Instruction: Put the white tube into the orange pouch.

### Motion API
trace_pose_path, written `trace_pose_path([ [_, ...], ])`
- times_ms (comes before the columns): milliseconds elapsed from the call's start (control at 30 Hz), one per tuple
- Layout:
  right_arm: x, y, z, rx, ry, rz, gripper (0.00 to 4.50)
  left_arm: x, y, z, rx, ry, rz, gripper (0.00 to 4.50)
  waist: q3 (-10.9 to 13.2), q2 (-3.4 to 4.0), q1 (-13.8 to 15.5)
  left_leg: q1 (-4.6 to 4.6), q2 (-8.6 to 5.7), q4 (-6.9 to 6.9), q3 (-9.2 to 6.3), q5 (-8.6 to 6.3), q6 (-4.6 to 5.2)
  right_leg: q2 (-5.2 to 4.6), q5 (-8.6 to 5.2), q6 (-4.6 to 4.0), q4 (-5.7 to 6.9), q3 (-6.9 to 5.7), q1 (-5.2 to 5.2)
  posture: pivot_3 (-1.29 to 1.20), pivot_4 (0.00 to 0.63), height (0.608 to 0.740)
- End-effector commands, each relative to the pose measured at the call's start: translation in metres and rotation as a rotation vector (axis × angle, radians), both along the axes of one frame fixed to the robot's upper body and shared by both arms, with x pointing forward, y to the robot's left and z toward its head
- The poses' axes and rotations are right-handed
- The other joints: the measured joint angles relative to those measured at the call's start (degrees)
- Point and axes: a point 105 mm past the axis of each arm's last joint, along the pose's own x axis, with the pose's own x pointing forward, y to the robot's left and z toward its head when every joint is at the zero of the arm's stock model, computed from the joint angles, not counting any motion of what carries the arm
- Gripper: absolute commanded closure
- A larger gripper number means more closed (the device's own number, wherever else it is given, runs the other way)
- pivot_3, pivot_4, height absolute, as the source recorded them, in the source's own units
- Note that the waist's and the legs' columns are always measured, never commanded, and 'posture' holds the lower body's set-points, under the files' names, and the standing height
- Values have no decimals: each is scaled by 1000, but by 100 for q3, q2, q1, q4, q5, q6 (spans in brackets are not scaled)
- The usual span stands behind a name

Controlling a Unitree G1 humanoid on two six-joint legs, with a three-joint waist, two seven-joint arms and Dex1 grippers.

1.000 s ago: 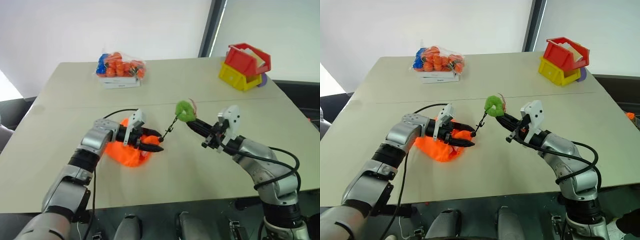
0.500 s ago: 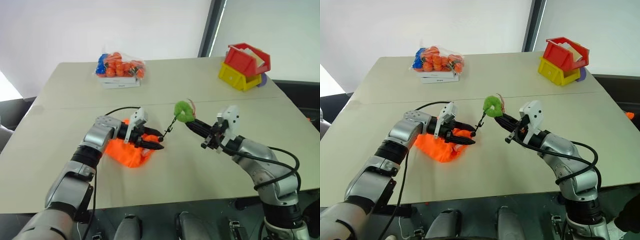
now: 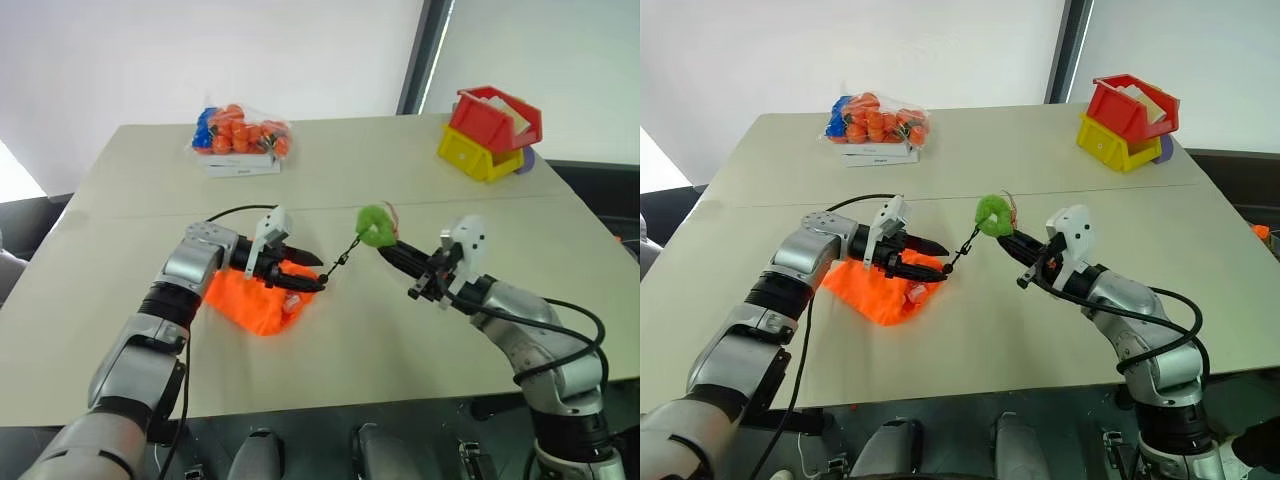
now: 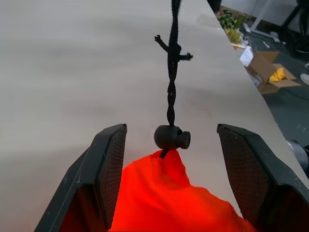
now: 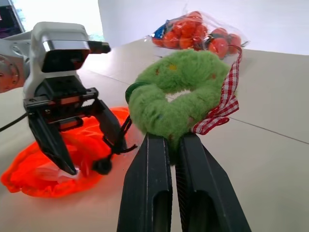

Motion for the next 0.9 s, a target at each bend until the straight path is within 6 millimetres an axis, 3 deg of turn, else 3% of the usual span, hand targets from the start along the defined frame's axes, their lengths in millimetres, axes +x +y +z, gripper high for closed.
trace_pose_path([
  [33,0,-8,9,0,-54,-32,4500,3,0,11,-7,-32,-16,1299,0,0,-4,0,0,0,0,0,0,0,0,0,1,0,0,0,150,740],
  [467,-3,-8,8,6,-56,-36,4500,3,-7,9,4,-12,-54,1299,0,0,1,0,0,1,0,0,0,1,0,0,1,0,0,0,150,740],
  [567,-3,-8,8,7,-56,-35,4500,2,-7,9,5,10,-63,2198,0,0,-5,0,0,1,-1,0,0,2,0,0,2,0,0,0,150,740],
  [733,-2,-7,9,8,-58,-33,4500,0,-4,8,19,15,-72,4476,0,0,-2,0,0,1,-2,0,0,2,0,0,3,0,0,0,150,740],
  [900,-1,-7,11,8,-65,-30,4500,2,-1,3,46,-17,-54,4476,0,0,-3,0,0,1,-2,0,1,2,0,0,3,0,0,0,150,740],
])
